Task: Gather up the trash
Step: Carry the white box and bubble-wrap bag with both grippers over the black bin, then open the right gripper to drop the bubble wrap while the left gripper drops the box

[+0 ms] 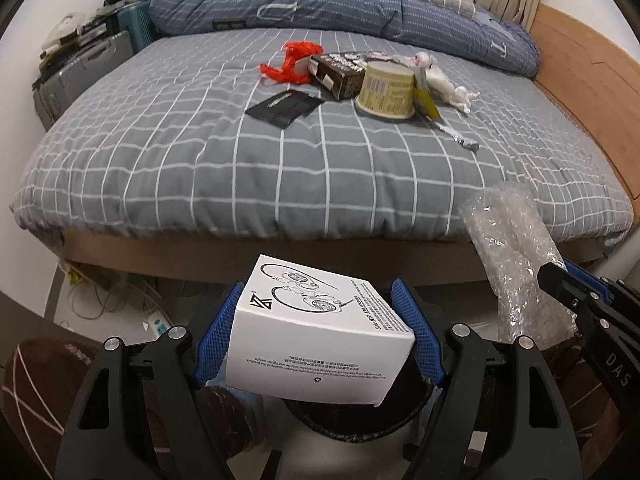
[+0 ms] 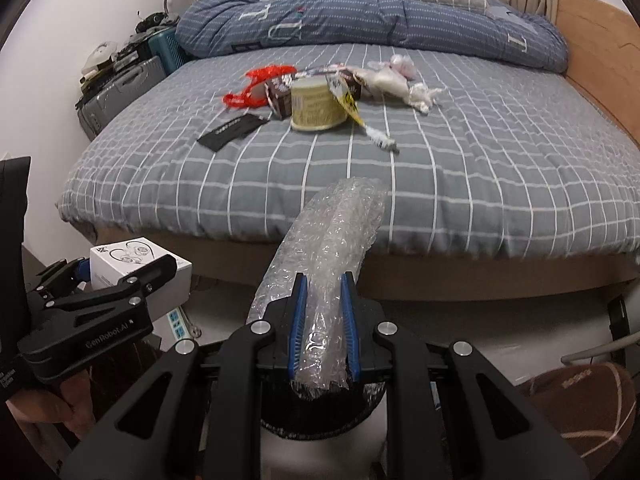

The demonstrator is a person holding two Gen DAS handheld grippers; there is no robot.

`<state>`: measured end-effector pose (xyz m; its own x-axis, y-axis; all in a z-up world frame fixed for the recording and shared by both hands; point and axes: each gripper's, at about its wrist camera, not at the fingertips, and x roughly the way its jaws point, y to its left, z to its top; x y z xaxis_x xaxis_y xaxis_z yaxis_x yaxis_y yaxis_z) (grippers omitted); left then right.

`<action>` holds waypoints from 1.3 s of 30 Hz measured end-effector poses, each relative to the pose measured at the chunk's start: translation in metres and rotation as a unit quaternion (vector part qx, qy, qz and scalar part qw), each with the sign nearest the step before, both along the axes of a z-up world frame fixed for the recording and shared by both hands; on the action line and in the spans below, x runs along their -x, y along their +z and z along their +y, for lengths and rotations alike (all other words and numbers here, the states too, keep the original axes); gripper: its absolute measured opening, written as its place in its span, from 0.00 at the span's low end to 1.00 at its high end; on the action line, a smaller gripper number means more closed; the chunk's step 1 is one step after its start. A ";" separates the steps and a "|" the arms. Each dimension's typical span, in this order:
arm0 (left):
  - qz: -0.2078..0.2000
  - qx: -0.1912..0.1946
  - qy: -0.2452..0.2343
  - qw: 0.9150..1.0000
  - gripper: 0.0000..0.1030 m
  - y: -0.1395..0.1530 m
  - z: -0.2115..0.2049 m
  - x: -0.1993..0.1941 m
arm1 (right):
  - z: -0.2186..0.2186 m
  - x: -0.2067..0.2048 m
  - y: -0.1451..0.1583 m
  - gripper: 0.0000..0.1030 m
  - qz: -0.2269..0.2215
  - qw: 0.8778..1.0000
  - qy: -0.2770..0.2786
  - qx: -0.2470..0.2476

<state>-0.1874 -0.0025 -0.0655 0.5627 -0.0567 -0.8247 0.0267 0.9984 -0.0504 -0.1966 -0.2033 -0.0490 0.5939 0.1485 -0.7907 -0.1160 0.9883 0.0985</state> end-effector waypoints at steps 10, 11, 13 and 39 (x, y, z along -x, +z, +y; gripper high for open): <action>0.026 -0.006 0.001 1.000 0.72 -0.020 0.004 0.016 | -0.002 0.011 -0.021 0.17 0.036 0.999 -0.002 -0.004; 0.028 -0.006 0.002 1.000 0.72 -0.023 0.005 0.015 | -0.003 0.010 -0.024 0.17 0.040 0.999 -0.003 -0.005; 0.032 -0.005 0.004 0.999 0.72 -0.028 0.006 0.013 | -0.003 0.008 -0.031 0.17 0.050 0.999 -0.002 -0.005; 0.111 -0.016 0.018 0.994 0.71 -0.124 0.028 -0.036 | 0.033 -0.042 -0.144 0.19 0.183 0.982 0.042 -0.013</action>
<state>-0.1512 0.0252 -0.1896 0.3686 -0.0125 -0.9295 -0.0172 0.9996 -0.0203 -0.1544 -0.1702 -0.1930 0.2564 0.2077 -0.9440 -0.1485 0.9735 0.1738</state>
